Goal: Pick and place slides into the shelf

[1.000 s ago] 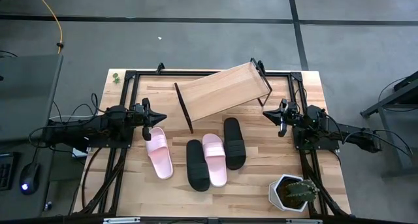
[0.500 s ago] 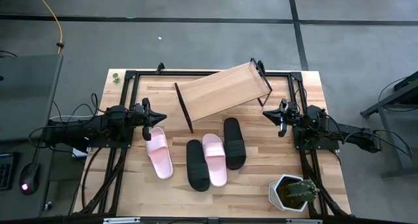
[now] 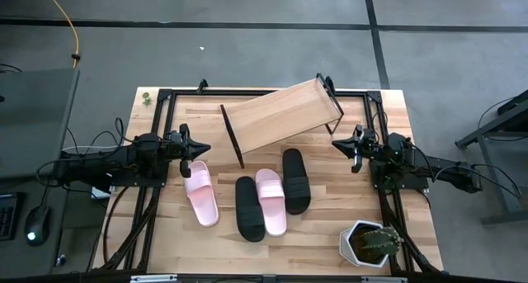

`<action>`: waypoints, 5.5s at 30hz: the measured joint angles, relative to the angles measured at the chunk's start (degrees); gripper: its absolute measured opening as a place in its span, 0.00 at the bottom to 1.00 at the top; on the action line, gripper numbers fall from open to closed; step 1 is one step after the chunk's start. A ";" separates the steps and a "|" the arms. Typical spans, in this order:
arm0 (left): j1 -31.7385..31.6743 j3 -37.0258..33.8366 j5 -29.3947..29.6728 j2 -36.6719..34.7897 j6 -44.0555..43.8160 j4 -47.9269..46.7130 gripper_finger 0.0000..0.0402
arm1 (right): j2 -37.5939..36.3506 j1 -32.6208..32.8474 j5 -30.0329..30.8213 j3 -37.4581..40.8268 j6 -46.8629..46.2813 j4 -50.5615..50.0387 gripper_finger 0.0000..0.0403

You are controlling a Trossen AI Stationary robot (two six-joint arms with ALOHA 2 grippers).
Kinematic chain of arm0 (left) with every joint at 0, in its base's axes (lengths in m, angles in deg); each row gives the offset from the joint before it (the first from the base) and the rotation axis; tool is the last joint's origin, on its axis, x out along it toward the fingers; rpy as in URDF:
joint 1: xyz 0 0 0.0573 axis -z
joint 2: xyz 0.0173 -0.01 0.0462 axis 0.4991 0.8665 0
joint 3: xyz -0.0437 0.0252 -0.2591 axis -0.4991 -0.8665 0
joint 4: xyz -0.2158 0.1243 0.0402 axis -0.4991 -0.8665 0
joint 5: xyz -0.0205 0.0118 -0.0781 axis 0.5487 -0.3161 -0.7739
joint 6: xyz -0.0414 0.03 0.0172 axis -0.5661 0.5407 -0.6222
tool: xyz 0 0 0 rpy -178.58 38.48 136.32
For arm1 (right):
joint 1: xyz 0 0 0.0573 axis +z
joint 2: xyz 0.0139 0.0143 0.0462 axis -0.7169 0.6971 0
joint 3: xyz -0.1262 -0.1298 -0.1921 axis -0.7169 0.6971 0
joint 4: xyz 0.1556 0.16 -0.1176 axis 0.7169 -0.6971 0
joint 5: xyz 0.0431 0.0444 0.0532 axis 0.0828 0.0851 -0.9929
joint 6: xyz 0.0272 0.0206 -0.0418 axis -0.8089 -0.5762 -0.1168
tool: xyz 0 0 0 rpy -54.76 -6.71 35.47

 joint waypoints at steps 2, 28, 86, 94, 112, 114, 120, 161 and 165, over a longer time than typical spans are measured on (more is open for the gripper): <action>0.01 0.00 -0.01 0.00 0.00 0.00 0.01 | 0.01 -0.02 0.01 0.01 0.00 0.00 0.00; 0.00 0.00 -0.02 0.00 -0.01 0.00 0.01 | -0.01 -0.01 0.00 0.01 -0.37 0.22 0.00; -0.01 7.70 -3.68 0.04 -8.97 -1.51 0.01 | 0.01 0.00 0.38 0.01 4.02 7.81 0.00; -0.01 15.74 -3.40 1.40 -7.41 -5.22 0.01 | 0.02 -0.02 -4.01 -3.34 1.94 7.37 0.00; 0.00 50.22 -8.12 28.07 -5.51 -14.78 0.01 | 9.62 -0.02 -6.48 -30.04 13.99 -4.18 0.00; 0.00 54.44 -10.47 30.50 -5.50 -15.15 0.01 | 11.72 -0.02 -6.46 -31.87 14.59 -4.23 0.00; 0.02 66.45 -11.86 37.33 -2.87 -21.94 0.01 | 18.70 -0.02 -6.99 -36.59 15.02 -3.72 0.00; 0.02 76.54 -12.87 42.42 -3.77 -23.47 0.01 | 42.43 -0.02 -12.66 -68.45 9.03 -13.42 0.00; 0.02 76.55 -12.87 42.34 -0.13 -24.84 0.01 | 46.82 0.00 -12.66 -75.92 11.94 -20.59 0.00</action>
